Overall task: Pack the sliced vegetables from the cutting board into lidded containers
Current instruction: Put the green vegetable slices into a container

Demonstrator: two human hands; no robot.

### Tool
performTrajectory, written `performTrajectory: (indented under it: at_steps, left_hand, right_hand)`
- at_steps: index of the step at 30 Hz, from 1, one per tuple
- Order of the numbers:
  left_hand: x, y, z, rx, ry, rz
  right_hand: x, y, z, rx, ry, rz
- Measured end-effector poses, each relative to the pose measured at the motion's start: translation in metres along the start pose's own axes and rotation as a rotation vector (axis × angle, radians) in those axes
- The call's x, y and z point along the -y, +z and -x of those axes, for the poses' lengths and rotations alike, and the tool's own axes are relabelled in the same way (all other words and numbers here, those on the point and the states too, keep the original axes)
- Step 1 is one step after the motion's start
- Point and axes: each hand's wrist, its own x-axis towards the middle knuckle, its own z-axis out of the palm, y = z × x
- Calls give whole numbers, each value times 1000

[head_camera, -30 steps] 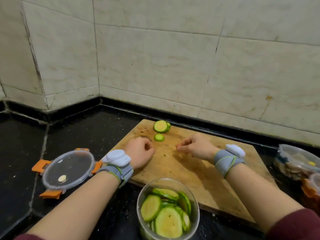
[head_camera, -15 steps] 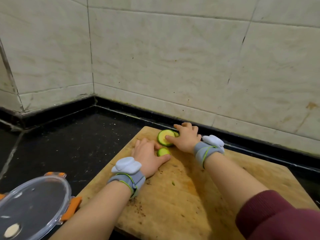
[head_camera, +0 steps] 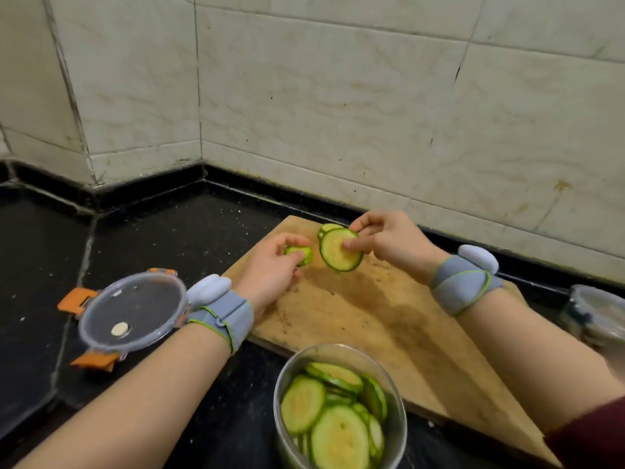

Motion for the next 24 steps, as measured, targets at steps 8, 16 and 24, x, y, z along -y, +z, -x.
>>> performTrajectory:
  at_steps: [8,16,24]
  left_hand:
    - [5,-3,92,115,-48,-69]
    - [5,10,118,82,40,-257]
    - [4,11,130,-24,135,-374]
  right_hand:
    - [10,-12,111,309,-33,-262]
    - [17,6,164,432,-98,72]
    - [15,25,176,233,-193,301]
